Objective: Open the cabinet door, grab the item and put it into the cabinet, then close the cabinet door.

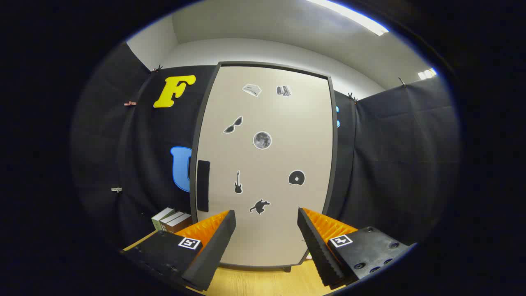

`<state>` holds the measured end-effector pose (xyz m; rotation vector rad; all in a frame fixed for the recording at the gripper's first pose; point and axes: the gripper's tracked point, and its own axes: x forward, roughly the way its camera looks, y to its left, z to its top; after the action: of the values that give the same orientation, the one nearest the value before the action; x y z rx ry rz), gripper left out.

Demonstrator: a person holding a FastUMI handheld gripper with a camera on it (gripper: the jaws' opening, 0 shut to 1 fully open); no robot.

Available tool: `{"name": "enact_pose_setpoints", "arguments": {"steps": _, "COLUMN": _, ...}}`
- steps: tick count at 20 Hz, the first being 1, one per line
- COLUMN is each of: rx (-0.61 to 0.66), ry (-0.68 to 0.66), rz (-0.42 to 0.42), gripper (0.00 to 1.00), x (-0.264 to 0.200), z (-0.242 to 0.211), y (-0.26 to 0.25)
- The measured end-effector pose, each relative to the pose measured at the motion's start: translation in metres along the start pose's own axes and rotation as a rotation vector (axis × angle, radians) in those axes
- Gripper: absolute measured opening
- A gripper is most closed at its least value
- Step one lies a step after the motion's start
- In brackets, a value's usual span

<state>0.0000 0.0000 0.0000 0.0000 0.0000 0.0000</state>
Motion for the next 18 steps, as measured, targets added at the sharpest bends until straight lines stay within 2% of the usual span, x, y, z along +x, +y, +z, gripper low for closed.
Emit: {"name": "enact_pose_setpoints", "arguments": {"steps": 18, "rx": 0.004, "ry": -0.026, "rz": -0.015, "gripper": 0.97, "x": -0.006, "z": 0.012, "y": -0.001}}
